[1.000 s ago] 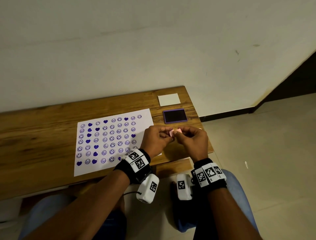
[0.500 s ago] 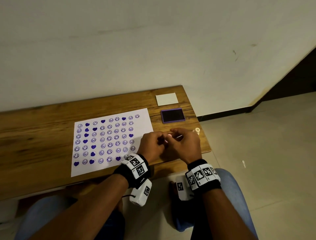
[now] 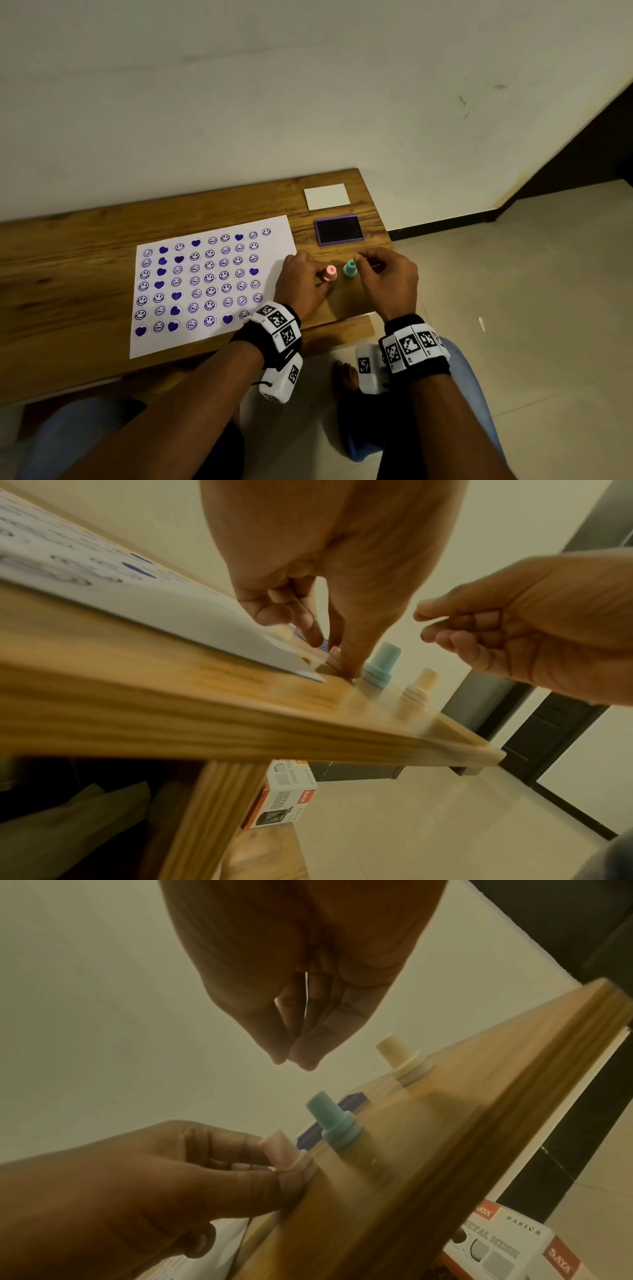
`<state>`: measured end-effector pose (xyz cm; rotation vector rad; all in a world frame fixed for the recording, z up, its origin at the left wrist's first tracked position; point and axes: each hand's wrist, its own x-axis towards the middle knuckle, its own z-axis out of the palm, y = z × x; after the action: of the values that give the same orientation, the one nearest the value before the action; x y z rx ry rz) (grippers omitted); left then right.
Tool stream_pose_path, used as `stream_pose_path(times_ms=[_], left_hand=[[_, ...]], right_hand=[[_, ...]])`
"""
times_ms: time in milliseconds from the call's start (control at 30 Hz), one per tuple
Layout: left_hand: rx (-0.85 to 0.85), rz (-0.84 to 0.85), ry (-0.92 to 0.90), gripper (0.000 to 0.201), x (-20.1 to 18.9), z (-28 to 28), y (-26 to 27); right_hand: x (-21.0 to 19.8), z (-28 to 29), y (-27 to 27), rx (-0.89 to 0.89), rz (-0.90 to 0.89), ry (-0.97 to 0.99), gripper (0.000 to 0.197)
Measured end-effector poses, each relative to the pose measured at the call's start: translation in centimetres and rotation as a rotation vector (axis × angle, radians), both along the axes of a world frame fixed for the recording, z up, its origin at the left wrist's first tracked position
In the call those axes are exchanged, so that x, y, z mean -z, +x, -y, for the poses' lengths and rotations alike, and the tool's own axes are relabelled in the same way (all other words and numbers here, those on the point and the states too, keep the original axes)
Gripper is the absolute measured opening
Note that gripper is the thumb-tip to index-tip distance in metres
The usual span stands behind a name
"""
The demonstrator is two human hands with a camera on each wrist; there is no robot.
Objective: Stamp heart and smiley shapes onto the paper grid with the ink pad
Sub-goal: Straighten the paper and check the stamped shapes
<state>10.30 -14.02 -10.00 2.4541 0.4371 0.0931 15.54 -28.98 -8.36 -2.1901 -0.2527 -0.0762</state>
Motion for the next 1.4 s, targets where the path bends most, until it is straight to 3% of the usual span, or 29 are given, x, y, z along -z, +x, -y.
stream_pose_path(times_ms=[167, 333, 433, 567, 633, 700, 800, 867, 967, 1033, 1100, 1167, 1267, 1300, 1400], left_hand=[[0.039, -0.076, 0.039, 0.052, -0.5, -1.3, -0.8], [-0.011, -0.087, 0.125, 0.047, -1.4, -6.7, -3.4], [-0.097, -0.159, 0.22, 0.053, -2.1, -11.0, -5.5], [-0.138, -0.41, 0.261, 0.076, -1.8, -15.3, -8.4], [-0.134, -0.45, 0.224, 0.083, -1.1, -16.1, -9.2], [-0.133, -0.442, 0.207, 0.083, -0.8, -16.1, -9.5], [-0.14, -0.435, 0.218, 0.081, -1.0, -16.0, -8.9], [-0.147, -0.441, 0.201, 0.08, -1.1, -16.2, -8.5], [-0.151, -0.452, 0.192, 0.079, -1.2, -16.1, -8.3], [-0.155, -0.446, 0.182, 0.078, -1.2, -16.1, -8.5], [-0.148, -0.44, 0.178, 0.078, -1.3, -16.1, -8.6], [-0.147, -0.44, 0.174, 0.079, -1.4, -16.2, -8.7], [-0.135, -0.447, 0.132, 0.079, -1.6, -16.3, -8.6], [-0.125, -0.441, 0.109, 0.079, -1.7, -16.5, -8.6], [-0.182, -0.329, -0.068, 0.068, -2.7, -17.6, -8.9]], right_hand=[[-1.2, -0.8, -0.5, -0.046, 0.036, 0.027, 0.012], [-3.9, -4.9, -0.9, -0.229, 0.055, -0.085, 0.016], [-5.0, -9.5, 0.4, -0.391, 0.02, -0.262, 0.028], [-4.4, -15.4, 3.1, -0.486, -0.053, -0.639, 0.048], [-3.5, -16.6, 3.7, -0.515, -0.076, -0.851, 0.056], [-2.5, -17.2, 3.5, -0.539, -0.14, -0.937, 0.07], [-1.3, -17.0, 2.1, -0.499, -0.239, -0.905, 0.093], [-1.4, -16.5, 0.9, -0.494, -0.27, -0.817, 0.095], [-2.0, -15.4, -0.4, -0.452, -0.366, -0.342, 0.071], [-2.2, -14.6, -0.9, -0.34, -0.42, -0.092, 0.079], [-1.9, -14.1, -0.9, -0.219, -0.478, 0.032, 0.099], [-1.9, -13.8, -1.0, -0.152, -0.576, 0.118, 0.1], [-2.4, -13.6, -1.3, -0.216, -0.564, -0.001, 0.042], [-2.5, -13.7, -1.4, -0.23, -0.512, -0.088, 0.031], [-3.4, -13.8, -1.9, -0.248, -0.351, -0.281, 0.033]])
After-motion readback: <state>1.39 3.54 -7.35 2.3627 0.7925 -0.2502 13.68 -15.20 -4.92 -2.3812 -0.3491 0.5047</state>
